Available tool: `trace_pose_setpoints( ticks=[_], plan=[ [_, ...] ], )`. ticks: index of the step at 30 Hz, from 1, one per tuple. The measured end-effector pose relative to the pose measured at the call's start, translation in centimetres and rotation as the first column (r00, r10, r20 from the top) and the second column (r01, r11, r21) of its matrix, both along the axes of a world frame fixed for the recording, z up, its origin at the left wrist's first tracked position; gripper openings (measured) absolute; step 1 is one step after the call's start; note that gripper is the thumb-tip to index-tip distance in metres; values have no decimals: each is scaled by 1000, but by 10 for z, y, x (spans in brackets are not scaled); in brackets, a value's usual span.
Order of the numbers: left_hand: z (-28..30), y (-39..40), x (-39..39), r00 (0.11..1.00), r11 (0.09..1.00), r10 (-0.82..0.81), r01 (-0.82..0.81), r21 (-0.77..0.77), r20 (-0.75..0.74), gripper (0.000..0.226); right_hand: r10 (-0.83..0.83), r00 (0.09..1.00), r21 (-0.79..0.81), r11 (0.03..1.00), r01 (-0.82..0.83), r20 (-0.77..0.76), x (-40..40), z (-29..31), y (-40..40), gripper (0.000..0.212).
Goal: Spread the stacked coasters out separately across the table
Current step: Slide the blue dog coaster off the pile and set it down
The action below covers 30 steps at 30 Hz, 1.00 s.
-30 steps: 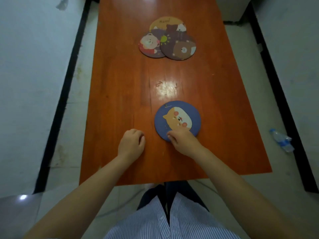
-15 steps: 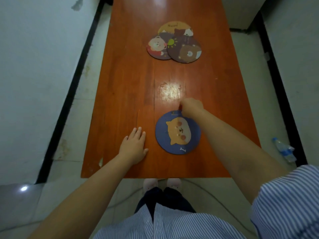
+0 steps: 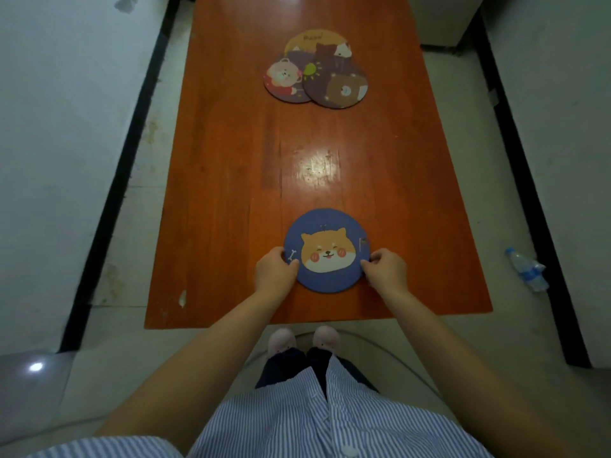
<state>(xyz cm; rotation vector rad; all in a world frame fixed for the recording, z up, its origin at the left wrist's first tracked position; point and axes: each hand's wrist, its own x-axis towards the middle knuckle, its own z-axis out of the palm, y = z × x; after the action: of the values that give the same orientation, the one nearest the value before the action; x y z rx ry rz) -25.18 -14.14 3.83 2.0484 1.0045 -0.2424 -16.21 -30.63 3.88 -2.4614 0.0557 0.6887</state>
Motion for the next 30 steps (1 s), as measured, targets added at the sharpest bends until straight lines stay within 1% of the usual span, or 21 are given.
trace_pose_setpoints(
  ticks=[3, 7, 8, 10, 13, 17, 19, 20, 22, 24, 25, 27, 28, 29, 30],
  plan=[
    [-2, 0, 2, 993, 992, 120, -120, -25, -19, 27, 80, 996, -47, 996, -79, 35, -4, 0, 1, 18],
    [-7, -1, 2, 982, 981, 189, -189, -33, -12, 16, 75, 997, -84, 994, -72, 35, -3, 0, 0, 17],
    [-7, -1, 1, 983, 983, 182, -182, -29, -8, 14, 71, 997, -96, 993, -67, 33, -4, 0, 0, 16],
    [-7, -1, 0, 993, 993, 116, -116, 1, -1, 12, 62, 998, -122, 991, -57, 33, -6, 1, -1, 15],
    [-8, -1, -2, 999, 998, 33, -34, 52, 14, 14, 89, 996, -176, 981, -82, 31, -9, 3, 0, 16],
    [-11, -6, -4, 1000, 992, -24, 22, 126, 14, 16, 215, 977, -260, 942, -212, -19, -9, 7, 1, 20],
    [-11, -8, -6, 999, 990, -36, 33, 136, 18, 19, 285, 956, -333, 897, -290, -64, -6, 9, 2, 19],
    [-11, -8, -6, 999, 990, -49, 46, 136, 19, 20, 326, 942, -393, 859, -329, -77, -4, 12, 4, 18],
    [-10, -6, -7, 996, 986, -87, 85, 146, 7, 26, 413, 909, -498, 779, -382, -52, 0, 17, 11, 18],
    [-7, 5, -12, 994, 977, -108, 110, 181, -24, 35, 512, 858, -531, 739, -416, 40, 0, 23, 27, 23],
    [-5, 13, -16, 994, 972, -105, 111, 206, -41, 39, 563, 819, -522, 736, -431, 116, -4, 26, 38, 25],
    [0, 36, -30, 994, 957, -91, 102, 271, -54, 43, 640, 706, -459, 747, -480, 303, -15, 30, 66, 18],
    [1, 52, -39, 994, 947, -90, 103, 304, -58, 43, 665, 651, -434, 740, -513, 366, -22, 31, 83, 16],
    [4, 69, -48, 993, 934, -96, 114, 339, -68, 42, 692, 620, -404, 721, -563, 370, -29, 31, 101, 17],
    [6, 88, -58, 991, 916, -109, 133, 380, -83, 40, 708, 608, -357, 706, -612, 358, -35, 30, 120, 20]
  ],
)
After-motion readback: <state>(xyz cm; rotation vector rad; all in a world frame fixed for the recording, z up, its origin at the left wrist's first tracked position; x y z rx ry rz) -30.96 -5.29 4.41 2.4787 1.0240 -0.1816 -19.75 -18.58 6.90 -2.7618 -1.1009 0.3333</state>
